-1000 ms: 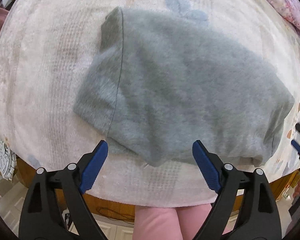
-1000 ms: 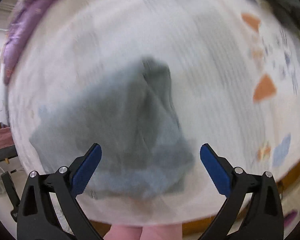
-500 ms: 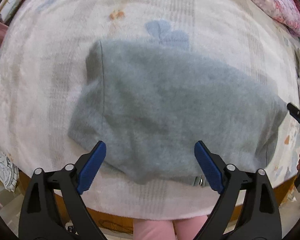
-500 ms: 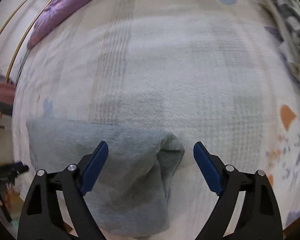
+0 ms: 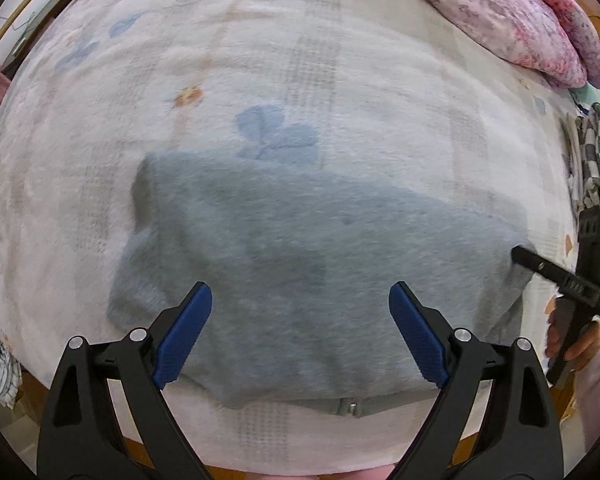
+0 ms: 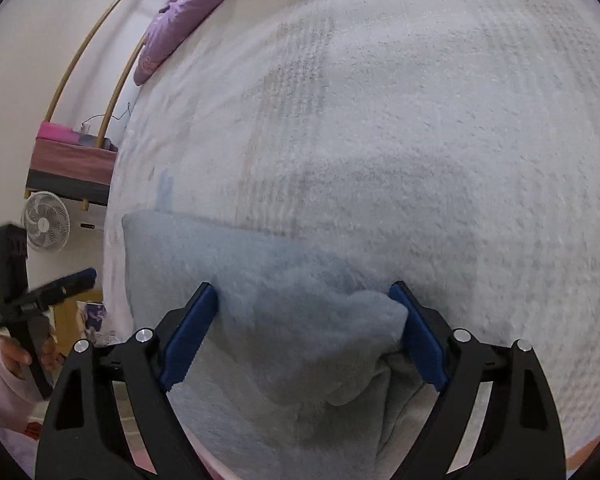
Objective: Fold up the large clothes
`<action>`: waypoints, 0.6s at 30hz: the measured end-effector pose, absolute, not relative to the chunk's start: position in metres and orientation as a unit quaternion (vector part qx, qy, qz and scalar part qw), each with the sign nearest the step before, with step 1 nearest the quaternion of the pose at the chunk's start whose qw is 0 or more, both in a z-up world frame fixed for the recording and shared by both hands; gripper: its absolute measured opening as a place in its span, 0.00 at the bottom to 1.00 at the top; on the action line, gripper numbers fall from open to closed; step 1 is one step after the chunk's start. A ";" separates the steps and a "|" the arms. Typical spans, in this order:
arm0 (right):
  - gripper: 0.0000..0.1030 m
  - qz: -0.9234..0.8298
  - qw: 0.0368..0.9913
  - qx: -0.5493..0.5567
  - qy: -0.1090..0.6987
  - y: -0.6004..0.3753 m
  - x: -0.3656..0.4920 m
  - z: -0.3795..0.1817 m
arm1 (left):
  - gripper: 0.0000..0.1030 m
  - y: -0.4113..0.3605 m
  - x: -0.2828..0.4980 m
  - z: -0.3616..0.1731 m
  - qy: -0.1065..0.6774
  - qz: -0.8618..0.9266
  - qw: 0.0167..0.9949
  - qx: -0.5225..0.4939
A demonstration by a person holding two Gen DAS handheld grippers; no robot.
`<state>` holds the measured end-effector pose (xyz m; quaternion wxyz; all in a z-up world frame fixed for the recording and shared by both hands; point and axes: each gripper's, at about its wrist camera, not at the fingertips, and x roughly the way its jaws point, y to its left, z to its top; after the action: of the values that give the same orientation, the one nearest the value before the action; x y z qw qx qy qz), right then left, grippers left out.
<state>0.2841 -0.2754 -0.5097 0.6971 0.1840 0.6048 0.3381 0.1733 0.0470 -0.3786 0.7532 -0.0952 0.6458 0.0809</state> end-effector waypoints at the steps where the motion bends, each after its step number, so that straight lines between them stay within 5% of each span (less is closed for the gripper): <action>1: 0.80 0.342 0.701 0.171 0.602 -0.274 0.284 -0.508 | 0.88 0.043 0.176 -0.378 0.647 0.078 0.753 -0.094; 9: 0.87 0.396 0.709 0.070 0.579 -0.264 0.302 -0.508 | 0.88 0.029 0.184 -0.374 0.651 0.060 0.755 -0.059; 18: 0.89 0.432 0.599 0.274 0.616 -0.311 0.252 -0.550 | 0.88 0.035 0.183 -0.391 0.660 0.059 0.740 -0.115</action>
<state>0.2524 -0.3113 -0.5500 0.5992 0.2738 0.6162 0.4316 0.1826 0.0355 -0.3910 0.7400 -0.1154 0.6601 0.0587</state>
